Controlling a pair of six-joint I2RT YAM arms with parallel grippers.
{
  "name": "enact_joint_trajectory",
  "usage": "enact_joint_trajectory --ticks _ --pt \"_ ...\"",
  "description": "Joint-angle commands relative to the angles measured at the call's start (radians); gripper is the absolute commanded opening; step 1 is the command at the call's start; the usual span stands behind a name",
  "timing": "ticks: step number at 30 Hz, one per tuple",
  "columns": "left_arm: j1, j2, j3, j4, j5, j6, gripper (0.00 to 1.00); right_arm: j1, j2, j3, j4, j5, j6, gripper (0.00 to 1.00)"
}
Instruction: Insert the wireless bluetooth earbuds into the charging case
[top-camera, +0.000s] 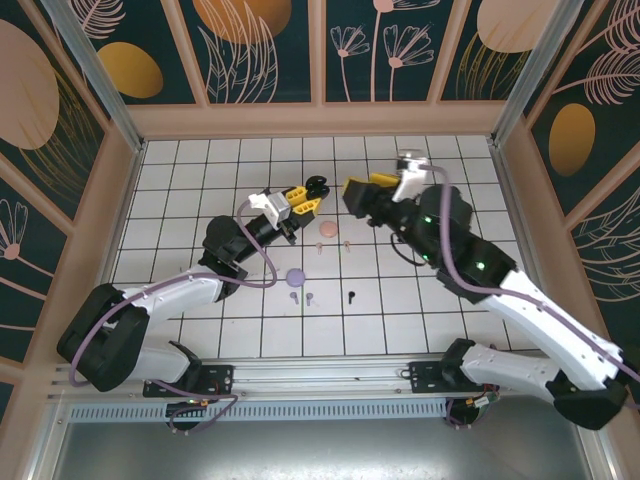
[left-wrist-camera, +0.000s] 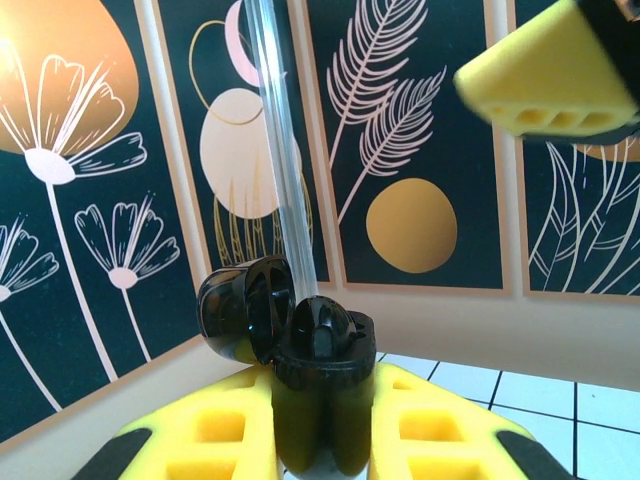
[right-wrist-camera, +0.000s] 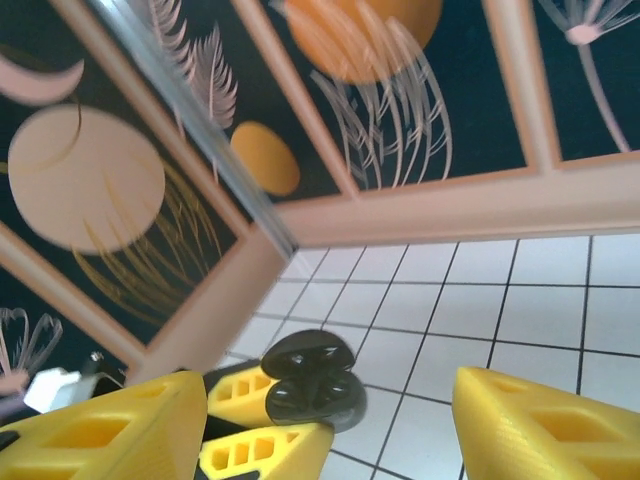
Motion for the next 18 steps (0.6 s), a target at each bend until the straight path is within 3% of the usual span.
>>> enact_joint_trajectory --ticks 1,7,18 --pt "-0.008 -0.026 -0.018 0.064 -0.016 -0.016 0.0 -0.019 -0.011 -0.071 -0.185 0.081 0.163 0.66" --pt "-0.009 -0.036 -0.031 0.064 -0.024 -0.022 0.0 -0.028 0.042 -0.231 -0.337 0.06 0.385 0.61" --pt "-0.008 -0.069 -0.07 0.056 -0.038 -0.019 0.0 0.056 0.265 -0.408 -0.312 -0.047 0.604 0.51"
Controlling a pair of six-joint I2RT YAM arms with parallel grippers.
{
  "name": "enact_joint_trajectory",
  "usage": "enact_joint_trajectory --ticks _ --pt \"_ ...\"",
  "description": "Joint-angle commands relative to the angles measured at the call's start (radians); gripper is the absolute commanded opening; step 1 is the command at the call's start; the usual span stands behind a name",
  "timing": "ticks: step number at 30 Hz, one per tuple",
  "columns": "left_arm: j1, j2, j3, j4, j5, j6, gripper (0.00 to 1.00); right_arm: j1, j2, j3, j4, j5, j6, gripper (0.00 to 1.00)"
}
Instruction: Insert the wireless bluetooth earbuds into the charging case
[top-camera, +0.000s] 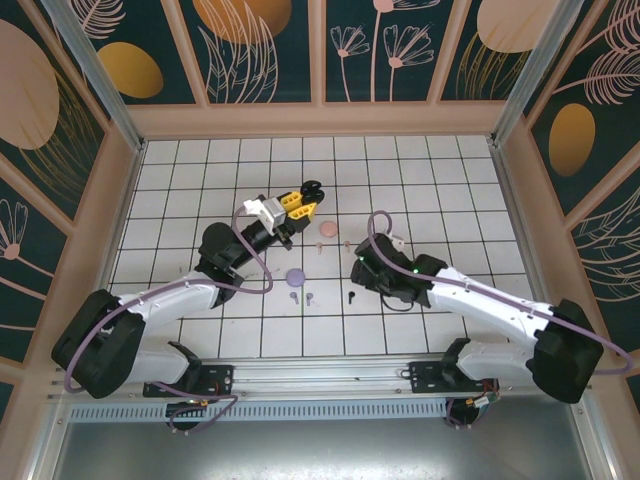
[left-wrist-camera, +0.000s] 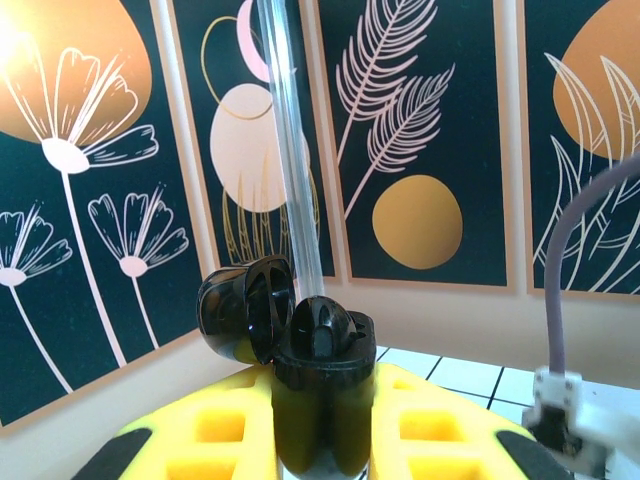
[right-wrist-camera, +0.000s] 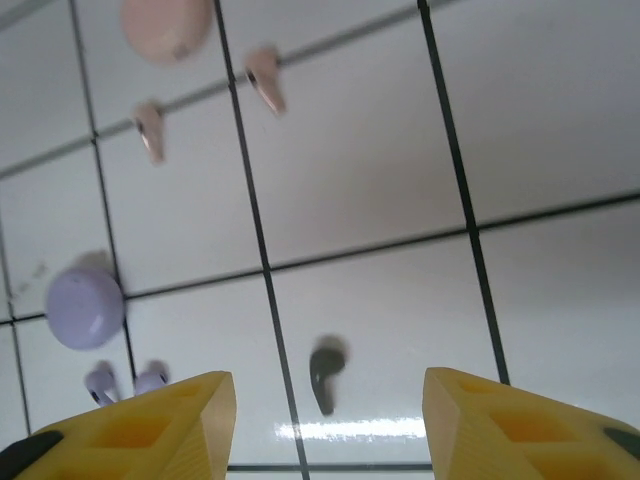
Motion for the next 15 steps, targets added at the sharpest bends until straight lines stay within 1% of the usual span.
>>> enact_joint_trajectory --ticks 1,6,9,15 --pt "-0.008 -0.028 -0.014 0.042 -0.013 -0.012 0.0 0.033 0.047 -0.021 0.01 -0.032 0.103 0.51" --pt "-0.007 -0.033 -0.025 0.052 -0.015 -0.015 0.0 0.073 0.143 -0.012 0.034 -0.042 0.138 0.47" --pt "-0.007 -0.035 -0.031 0.06 -0.015 -0.019 0.0 0.092 0.207 0.014 0.025 -0.026 0.146 0.45" --pt "-0.007 -0.037 -0.036 0.066 -0.01 -0.018 0.0 0.104 0.304 0.064 0.02 -0.001 0.142 0.4"
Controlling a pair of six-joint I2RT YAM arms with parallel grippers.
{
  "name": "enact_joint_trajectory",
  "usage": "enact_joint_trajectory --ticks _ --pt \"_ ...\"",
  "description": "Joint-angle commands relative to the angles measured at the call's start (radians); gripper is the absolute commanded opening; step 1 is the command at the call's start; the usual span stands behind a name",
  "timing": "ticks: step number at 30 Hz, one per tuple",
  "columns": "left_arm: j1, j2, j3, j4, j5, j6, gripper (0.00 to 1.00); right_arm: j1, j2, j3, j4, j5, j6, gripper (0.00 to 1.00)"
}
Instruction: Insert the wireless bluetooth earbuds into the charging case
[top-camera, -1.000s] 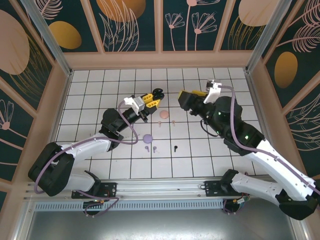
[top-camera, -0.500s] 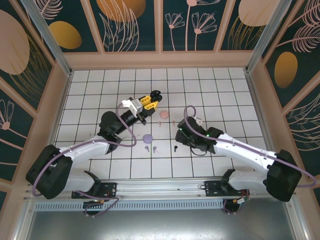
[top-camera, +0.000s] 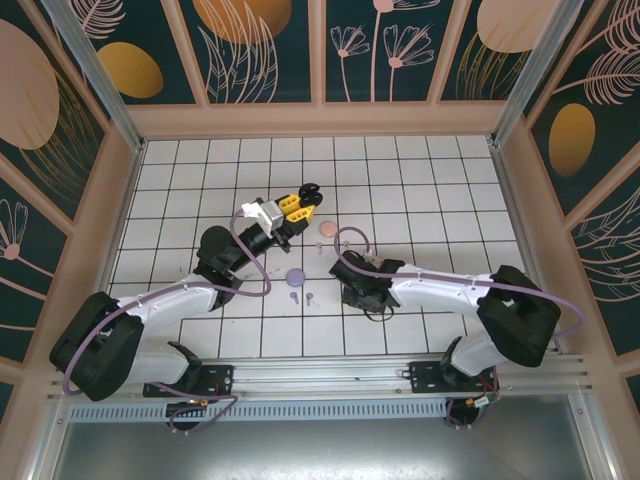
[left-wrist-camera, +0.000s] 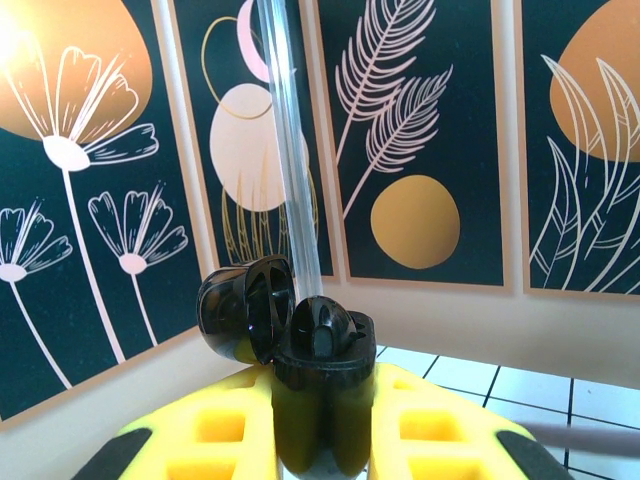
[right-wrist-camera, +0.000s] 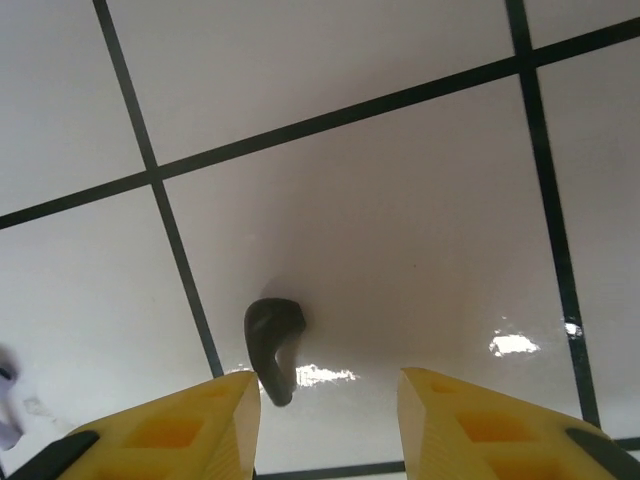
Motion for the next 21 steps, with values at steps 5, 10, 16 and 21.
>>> enact_joint_trajectory --ticks 5,10,16,21 --pt "-0.008 -0.023 -0.011 0.054 -0.007 -0.007 0.0 0.009 0.073 0.079 -0.008 0.028 0.006 0.39" --pt "-0.007 -0.024 -0.015 0.056 -0.005 -0.002 0.0 0.009 0.11 0.097 -0.009 0.033 0.003 0.38" --pt "-0.008 -0.023 -0.017 0.06 0.0 0.001 0.0 0.003 0.149 0.109 -0.004 0.039 -0.004 0.36" --pt "-0.007 -0.025 -0.019 0.058 0.003 0.001 0.0 -0.002 0.175 0.112 0.008 0.04 -0.007 0.34"
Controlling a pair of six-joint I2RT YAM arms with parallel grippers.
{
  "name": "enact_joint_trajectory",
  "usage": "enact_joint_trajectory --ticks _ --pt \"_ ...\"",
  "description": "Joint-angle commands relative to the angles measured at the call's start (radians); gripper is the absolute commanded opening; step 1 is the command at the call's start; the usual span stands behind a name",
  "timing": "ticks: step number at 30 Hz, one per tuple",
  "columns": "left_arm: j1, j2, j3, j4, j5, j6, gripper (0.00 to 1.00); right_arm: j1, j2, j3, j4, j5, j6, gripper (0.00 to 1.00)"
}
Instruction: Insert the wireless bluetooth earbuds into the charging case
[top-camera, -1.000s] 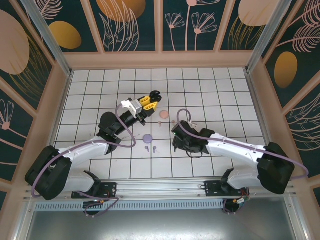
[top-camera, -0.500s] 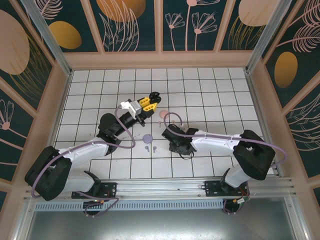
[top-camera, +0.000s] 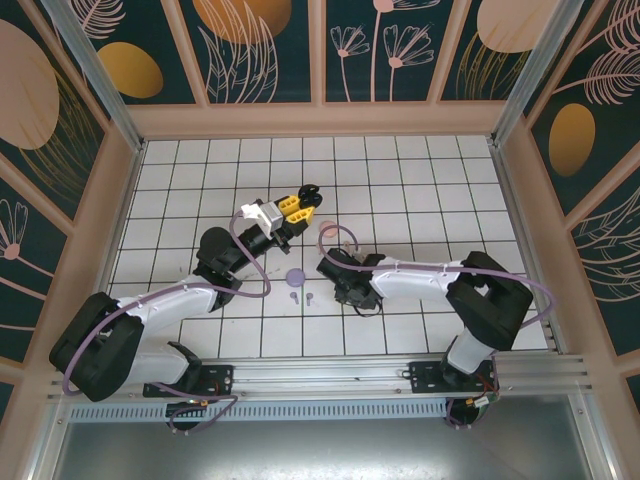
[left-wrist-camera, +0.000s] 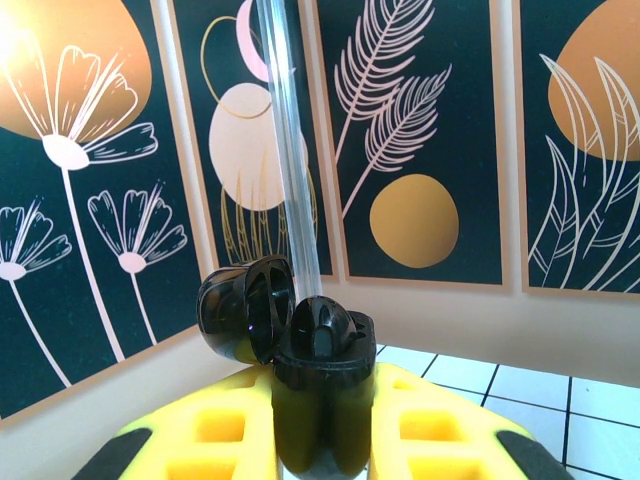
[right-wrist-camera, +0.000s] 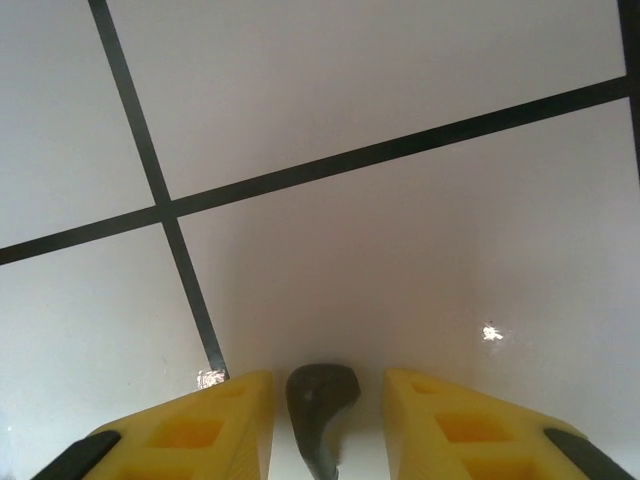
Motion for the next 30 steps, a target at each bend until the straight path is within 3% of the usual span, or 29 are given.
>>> enact_joint_trajectory --ticks 1,17,30 --pt "-0.007 -0.021 -0.01 0.051 0.001 0.001 0.0 -0.005 0.025 0.021 0.01 0.025 -0.003 0.33" --pt "-0.007 0.002 0.006 0.051 0.013 -0.003 0.0 -0.023 0.037 0.006 0.044 0.028 -0.02 0.29" --pt "-0.008 0.0 0.01 0.046 0.015 -0.015 0.0 -0.024 -0.02 -0.013 0.064 0.053 -0.035 0.18"
